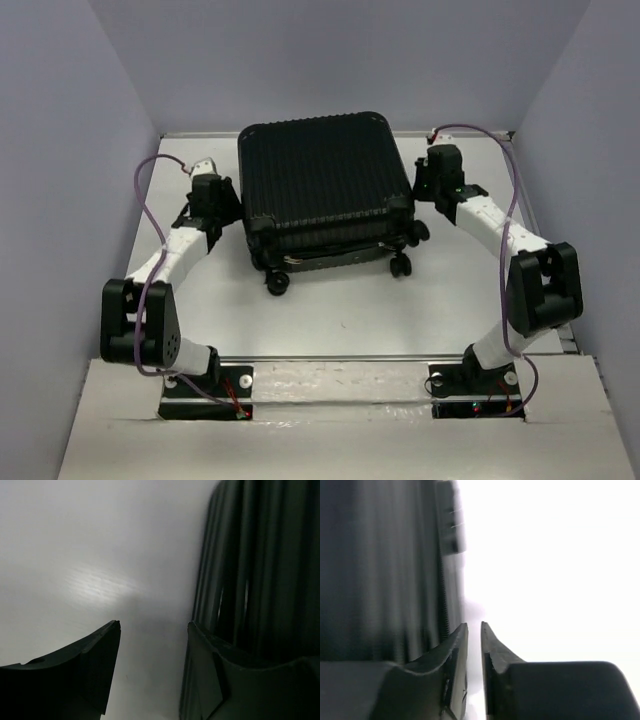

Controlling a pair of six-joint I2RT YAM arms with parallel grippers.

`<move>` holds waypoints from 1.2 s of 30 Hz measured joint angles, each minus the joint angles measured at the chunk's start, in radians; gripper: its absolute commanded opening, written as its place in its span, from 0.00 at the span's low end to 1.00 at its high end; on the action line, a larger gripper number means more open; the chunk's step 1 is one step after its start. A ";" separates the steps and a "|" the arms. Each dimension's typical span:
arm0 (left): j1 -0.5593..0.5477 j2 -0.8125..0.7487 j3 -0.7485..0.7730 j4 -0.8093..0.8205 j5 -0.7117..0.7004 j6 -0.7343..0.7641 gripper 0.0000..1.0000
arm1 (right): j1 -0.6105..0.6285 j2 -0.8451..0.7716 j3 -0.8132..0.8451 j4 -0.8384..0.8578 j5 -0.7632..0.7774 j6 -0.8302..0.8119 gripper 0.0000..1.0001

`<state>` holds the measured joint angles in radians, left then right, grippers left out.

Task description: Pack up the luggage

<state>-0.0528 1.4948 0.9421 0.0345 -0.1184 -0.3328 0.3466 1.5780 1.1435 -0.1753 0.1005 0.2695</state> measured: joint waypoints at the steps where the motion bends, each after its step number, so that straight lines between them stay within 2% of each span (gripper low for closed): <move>1: -0.055 -0.053 -0.042 -0.016 -0.006 -0.003 0.69 | -0.055 0.027 0.037 0.003 0.011 -0.035 0.28; 3: -0.121 -0.136 -0.119 -0.057 -0.007 -0.017 0.69 | -0.098 0.084 0.111 0.003 0.016 -0.082 0.31; 6: -0.246 -0.280 -0.246 -0.154 -0.039 -0.113 0.69 | -0.125 0.233 0.301 -0.013 -0.012 -0.153 0.46; 7: -0.306 -0.335 -0.277 -0.198 -0.052 -0.178 0.69 | -0.131 0.274 0.363 -0.026 -0.028 -0.166 0.56; 11: -0.537 -0.459 -0.328 -0.308 -0.048 -0.325 0.70 | -0.156 0.493 0.672 -0.017 -0.117 -0.157 0.71; 14: -0.713 -0.505 -0.333 -0.241 0.042 -0.365 0.70 | -0.156 0.634 0.926 -0.092 -0.277 -0.127 0.86; 16: -0.800 -0.523 -0.336 -0.206 0.085 -0.393 0.71 | -0.137 0.770 1.207 -0.191 -0.414 -0.074 0.90; 18: -0.833 -0.535 -0.336 -0.173 0.096 -0.409 0.71 | -0.101 0.824 1.333 -0.242 -0.495 -0.043 0.90; 20: -0.866 -0.565 -0.336 -0.145 0.087 -0.431 0.71 | -0.046 0.826 1.382 -0.283 -0.567 -0.006 0.88; 23: -0.897 -0.605 -0.338 -0.101 0.087 -0.451 0.71 | 0.021 0.745 1.315 -0.300 -0.625 0.013 0.86; 25: -0.906 -0.607 -0.338 -0.082 0.089 -0.450 0.71 | 0.041 0.620 1.155 -0.275 -0.635 0.008 0.81; 27: -0.911 -0.606 -0.337 -0.078 0.089 -0.444 0.71 | 0.035 0.449 0.961 -0.267 -0.628 -0.008 0.59; 28: -0.914 -0.610 -0.333 -0.085 0.084 -0.438 0.72 | 0.028 0.362 0.849 -0.227 -0.619 -0.017 0.20; 29: -0.915 -0.613 -0.326 -0.097 0.077 -0.433 0.73 | 0.016 0.259 0.750 -0.210 -0.613 -0.019 0.12; 30: -0.915 -0.621 -0.317 -0.115 0.068 -0.428 0.75 | 0.003 0.132 0.622 -0.179 -0.610 -0.027 0.11; 31: -0.915 -0.634 -0.296 -0.145 0.043 -0.421 0.76 | -0.007 0.063 0.555 -0.147 -0.610 -0.019 0.12; 32: -0.914 -0.652 -0.277 -0.169 0.019 -0.413 0.77 | -0.019 -0.038 0.457 -0.100 -0.610 -0.017 0.29; 34: -0.911 -0.689 -0.233 -0.219 -0.033 -0.394 0.81 | -0.010 -0.218 0.236 -0.003 -0.629 -0.009 0.54; 35: -0.900 -0.712 -0.207 -0.238 -0.063 -0.378 0.82 | 0.013 -0.290 0.127 0.032 -0.642 -0.011 0.74; 36: -0.880 -0.731 -0.178 -0.254 -0.087 -0.363 0.82 | 0.048 -0.342 0.040 0.058 -0.650 -0.019 0.80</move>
<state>-0.9333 0.7643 0.7643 -0.2199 -0.2054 -0.6956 0.3946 1.2362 1.1831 -0.1169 -0.5495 0.2501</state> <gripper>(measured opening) 0.805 0.499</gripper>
